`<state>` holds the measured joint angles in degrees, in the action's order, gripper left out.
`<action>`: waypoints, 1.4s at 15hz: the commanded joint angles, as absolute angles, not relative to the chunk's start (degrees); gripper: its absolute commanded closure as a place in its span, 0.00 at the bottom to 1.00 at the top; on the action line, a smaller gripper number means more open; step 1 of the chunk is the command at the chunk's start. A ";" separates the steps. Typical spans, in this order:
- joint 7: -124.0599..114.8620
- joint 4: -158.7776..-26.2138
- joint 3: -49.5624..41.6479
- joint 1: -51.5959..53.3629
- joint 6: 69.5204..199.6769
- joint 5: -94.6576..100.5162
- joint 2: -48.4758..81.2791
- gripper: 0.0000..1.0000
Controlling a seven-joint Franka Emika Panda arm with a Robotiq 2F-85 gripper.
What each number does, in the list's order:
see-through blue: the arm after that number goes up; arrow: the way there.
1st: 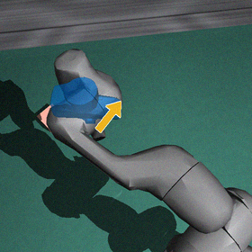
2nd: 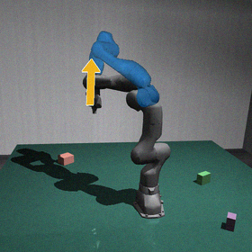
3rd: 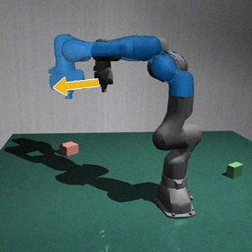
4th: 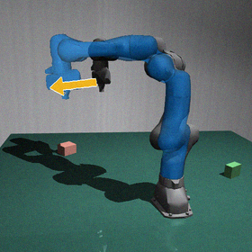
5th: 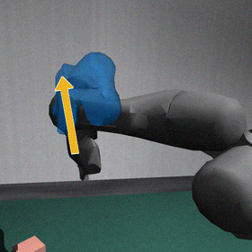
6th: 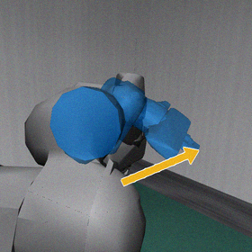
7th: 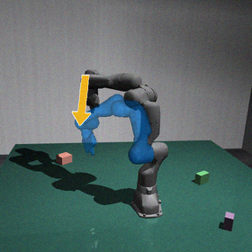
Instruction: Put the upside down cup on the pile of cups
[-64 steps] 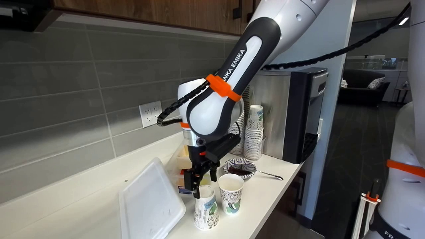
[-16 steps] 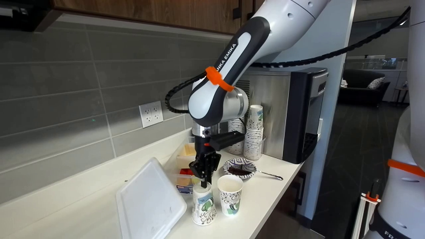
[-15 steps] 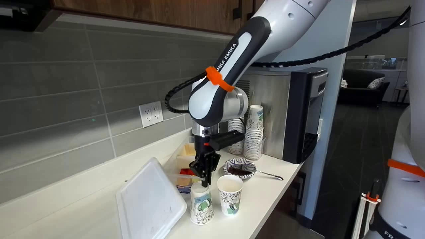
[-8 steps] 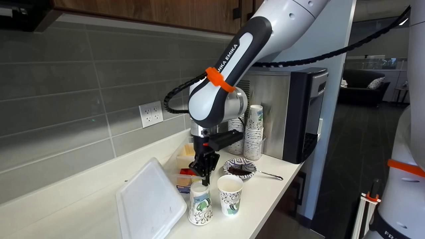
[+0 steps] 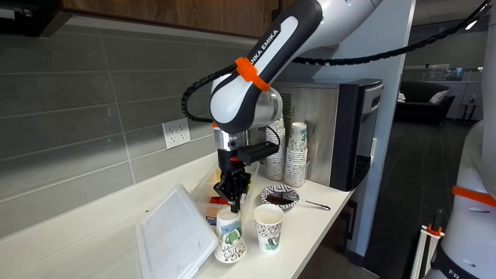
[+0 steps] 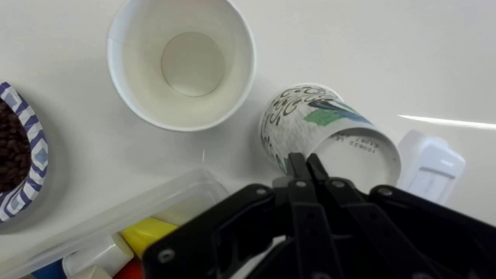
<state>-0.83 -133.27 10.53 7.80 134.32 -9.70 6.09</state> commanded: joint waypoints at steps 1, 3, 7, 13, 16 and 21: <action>-3.50 -133.92 10.57 8.99 129.62 -9.27 -0.45 0.99; -4.76 -135.08 10.48 9.20 129.15 -9.67 -3.90 0.99; -10.53 -139.84 10.25 9.05 129.45 -10.61 -13.68 0.99; -22.62 -149.57 9.71 6.89 129.87 -11.54 -30.95 0.99; -27.43 -151.85 9.18 3.82 128.53 -10.85 -37.88 0.99; -32.71 -152.06 7.21 -4.24 128.02 -10.16 -43.29 0.99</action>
